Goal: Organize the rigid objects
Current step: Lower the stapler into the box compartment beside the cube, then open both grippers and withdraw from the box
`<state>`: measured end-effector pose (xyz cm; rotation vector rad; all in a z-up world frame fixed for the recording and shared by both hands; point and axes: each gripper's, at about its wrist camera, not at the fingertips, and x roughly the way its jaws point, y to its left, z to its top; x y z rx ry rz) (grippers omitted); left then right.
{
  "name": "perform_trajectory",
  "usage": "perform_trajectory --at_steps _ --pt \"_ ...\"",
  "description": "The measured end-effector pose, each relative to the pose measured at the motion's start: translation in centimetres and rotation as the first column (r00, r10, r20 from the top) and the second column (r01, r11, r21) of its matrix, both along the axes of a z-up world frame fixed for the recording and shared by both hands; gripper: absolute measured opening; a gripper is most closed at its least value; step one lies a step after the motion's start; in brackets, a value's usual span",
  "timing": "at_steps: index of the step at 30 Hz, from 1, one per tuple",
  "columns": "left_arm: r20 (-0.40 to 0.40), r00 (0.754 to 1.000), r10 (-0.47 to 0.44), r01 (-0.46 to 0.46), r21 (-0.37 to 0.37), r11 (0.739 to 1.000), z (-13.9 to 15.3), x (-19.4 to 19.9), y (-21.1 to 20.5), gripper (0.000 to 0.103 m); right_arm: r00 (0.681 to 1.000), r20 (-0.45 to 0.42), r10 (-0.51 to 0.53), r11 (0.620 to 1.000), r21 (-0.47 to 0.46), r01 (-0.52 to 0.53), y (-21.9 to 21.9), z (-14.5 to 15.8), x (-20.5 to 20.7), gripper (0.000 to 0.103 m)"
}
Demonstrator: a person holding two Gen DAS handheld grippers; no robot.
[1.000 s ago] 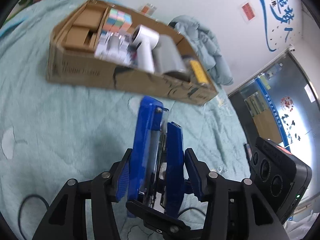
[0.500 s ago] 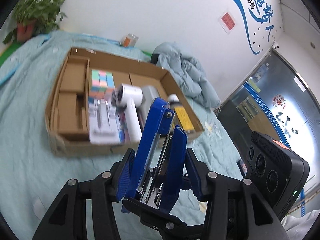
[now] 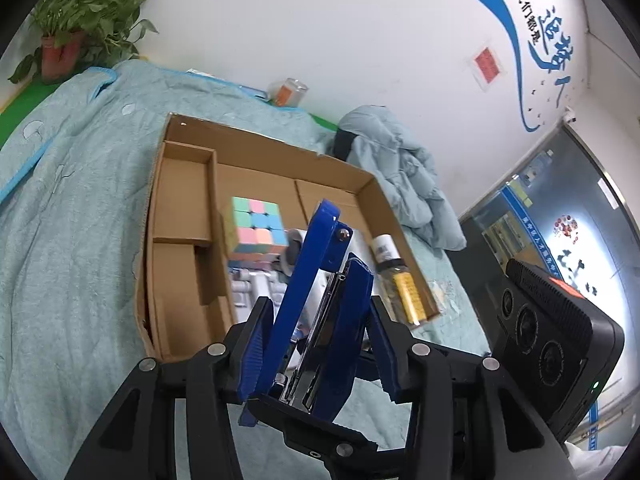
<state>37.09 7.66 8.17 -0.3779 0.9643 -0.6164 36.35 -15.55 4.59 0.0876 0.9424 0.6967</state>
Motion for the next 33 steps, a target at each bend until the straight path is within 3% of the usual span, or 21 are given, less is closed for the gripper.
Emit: perform_trajectory --at_steps 7,15,18,20,22,25,27,28,31,33 --pt "-0.064 0.997 0.046 -0.044 0.033 0.999 -1.3 4.4 1.5 0.044 0.997 -0.060 0.053 0.999 0.003 -0.053 1.9 -0.6 3.9 0.050" --pt "-0.177 0.978 0.106 -0.084 0.130 0.988 -5.6 10.7 2.9 0.042 0.962 -0.242 0.131 0.990 0.085 -0.113 3.6 -4.4 10.2 0.051" --pt "-0.167 0.979 0.119 -0.092 0.161 0.983 -6.6 11.4 2.4 0.042 0.958 -0.270 0.101 0.993 0.079 -0.082 3.9 -6.0 11.8 0.062" --pt "-0.129 0.981 0.144 -0.119 0.185 0.976 -6.3 11.2 2.4 0.048 0.969 -0.243 0.036 0.999 0.048 -0.025 3.0 -6.2 12.2 0.065" --pt "-0.070 0.986 0.149 -0.133 0.193 0.972 -5.1 10.2 2.2 0.060 0.978 -0.205 0.032 0.996 0.086 -0.015 1.9 -5.2 11.7 0.079" --pt "0.105 0.976 0.192 -0.214 0.274 0.938 -2.5 7.2 1.4 0.078 1.000 -0.016 -0.009 0.999 0.045 0.010 -0.2 -2.0 8.2 0.084" --pt "0.221 0.952 0.214 -0.278 0.316 0.907 -1.1 4.3 0.6 0.092 0.992 0.119 -0.051 0.998 -0.030 0.055 -1.6 -0.8 5.3 0.084" --pt "0.290 0.928 0.236 -0.328 0.331 0.885 -0.5 2.3 0.0 0.103 0.983 0.167 -0.077 0.994 -0.065 0.089 -2.3 -0.6 4.1 0.084" --pt "0.405 0.873 0.272 -0.420 0.337 0.843 0.3 -2.4 -1.4 0.102 0.936 0.283 -0.207 0.956 -0.146 0.256 -5.5 -0.9 -0.3 0.085" --pt "0.444 0.853 0.274 -0.440 0.331 0.835 -0.1 -6.0 -3.1 0.103 0.910 0.311 -0.275 0.925 -0.173 0.338 -7.5 -1.6 -2.3 0.085"
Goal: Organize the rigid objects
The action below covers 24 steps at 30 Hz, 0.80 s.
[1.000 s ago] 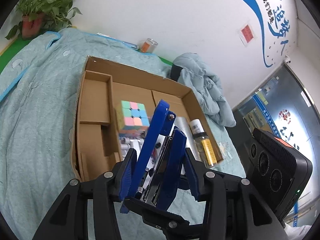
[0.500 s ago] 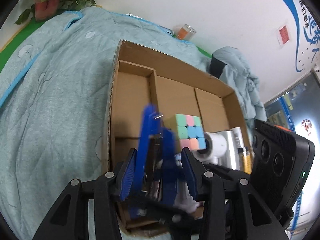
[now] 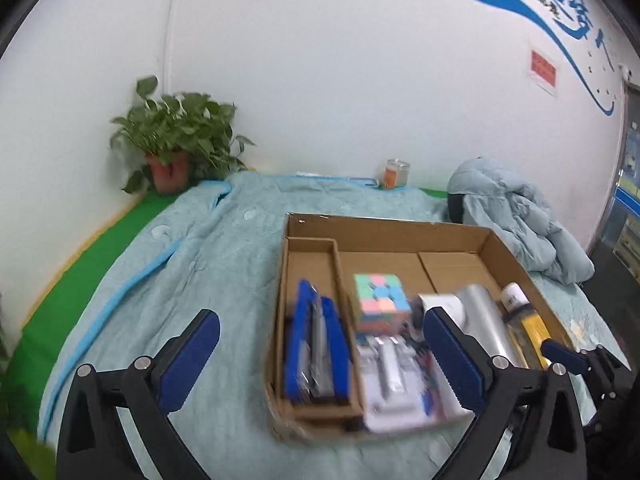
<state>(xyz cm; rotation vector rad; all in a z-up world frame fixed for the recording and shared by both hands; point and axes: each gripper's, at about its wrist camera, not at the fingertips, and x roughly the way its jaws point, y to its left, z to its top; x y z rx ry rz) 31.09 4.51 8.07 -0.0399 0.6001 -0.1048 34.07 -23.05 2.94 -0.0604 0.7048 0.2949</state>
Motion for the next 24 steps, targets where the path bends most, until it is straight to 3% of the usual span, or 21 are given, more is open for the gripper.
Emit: perform_trajectory --at_steps 5,9,18,24 --pt "0.008 1.000 0.003 -0.003 -0.014 1.000 -1.6 -6.3 -3.6 0.102 0.990 -0.028 -0.135 0.991 -0.017 0.135 -4.8 -1.1 -4.3 0.085" --pt "0.000 1.000 0.007 -0.007 -0.015 1.000 -2.2 -9.3 -6.0 0.102 0.985 -0.056 -0.166 0.986 -0.021 0.165 -6.4 -1.3 -5.7 0.085" --pt "0.015 0.999 0.046 -0.046 -0.004 0.999 -0.8 -12.7 -7.1 0.102 0.986 -0.037 -0.162 0.987 -0.015 0.162 -7.1 -0.8 -8.5 0.085" --pt "0.005 0.999 0.051 -0.051 0.000 0.999 -0.5 -12.9 -6.6 0.102 0.986 -0.030 -0.162 0.987 -0.017 0.161 -7.0 -0.6 -9.0 0.085"
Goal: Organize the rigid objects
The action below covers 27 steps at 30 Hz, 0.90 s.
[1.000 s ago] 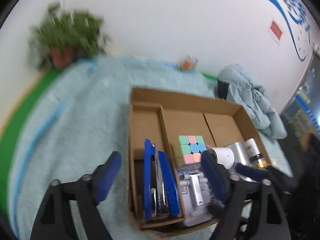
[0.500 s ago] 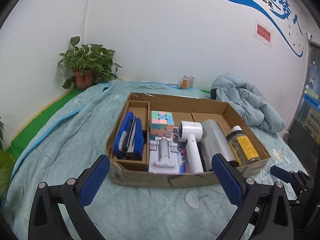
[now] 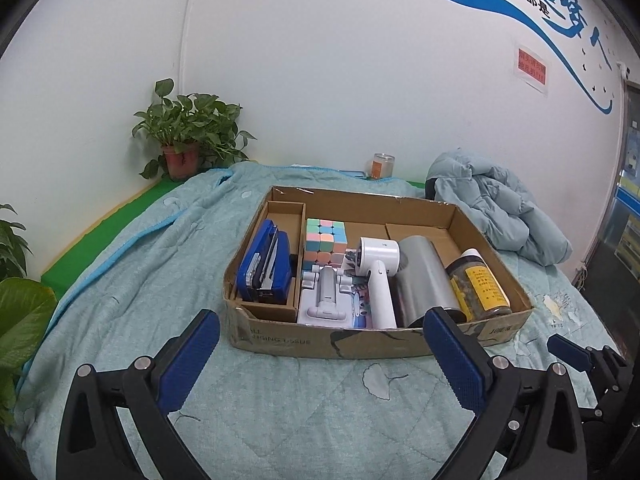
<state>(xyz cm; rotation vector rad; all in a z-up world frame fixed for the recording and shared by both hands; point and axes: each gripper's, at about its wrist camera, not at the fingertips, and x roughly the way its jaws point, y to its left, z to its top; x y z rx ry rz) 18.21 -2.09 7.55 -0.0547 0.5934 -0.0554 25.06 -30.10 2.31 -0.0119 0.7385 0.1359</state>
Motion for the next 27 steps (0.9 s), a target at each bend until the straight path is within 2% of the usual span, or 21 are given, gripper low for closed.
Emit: perform_trajectory --at_steps 14,27 --pt "-0.049 0.999 -0.025 0.025 0.004 1.000 -1.3 2.0 -0.1 0.102 1.000 -0.013 -0.013 1.000 0.001 0.013 0.0 -0.6 0.8 0.085" --pt "-0.055 0.998 -0.025 0.025 0.013 1.000 -2.0 2.6 -0.4 0.102 1.000 -0.024 -0.001 1.000 0.005 0.002 0.1 -0.9 1.2 0.085"
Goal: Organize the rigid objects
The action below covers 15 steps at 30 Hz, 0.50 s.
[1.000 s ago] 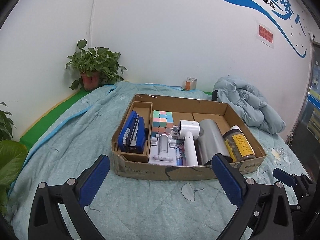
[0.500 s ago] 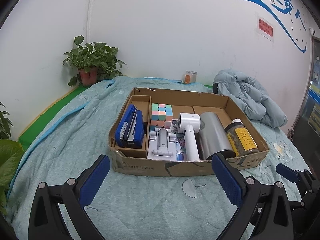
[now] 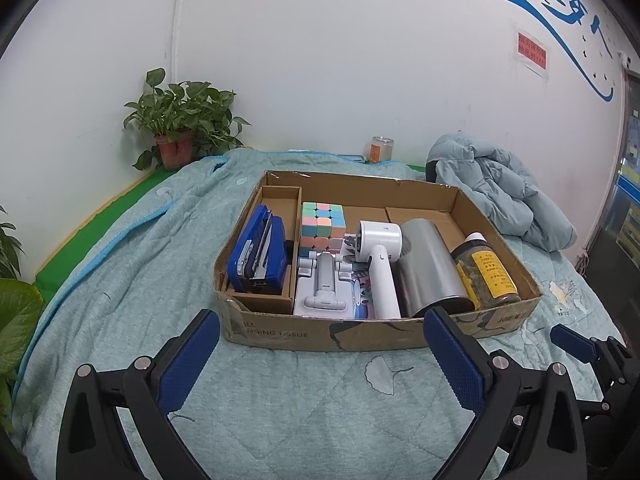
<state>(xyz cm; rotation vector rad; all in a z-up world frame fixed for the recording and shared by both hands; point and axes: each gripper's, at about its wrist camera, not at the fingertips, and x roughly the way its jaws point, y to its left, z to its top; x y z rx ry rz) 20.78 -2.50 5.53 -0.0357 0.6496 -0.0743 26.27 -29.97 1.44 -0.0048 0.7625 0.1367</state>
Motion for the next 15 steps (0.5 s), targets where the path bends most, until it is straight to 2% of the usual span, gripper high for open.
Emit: perform_trajectory --at_steps 15 --pt "-0.027 0.999 -0.023 0.023 0.005 1.000 -0.59 0.52 -0.71 0.102 1.000 -0.019 -0.004 1.000 0.012 0.005 -0.48 -0.43 0.15 0.085"
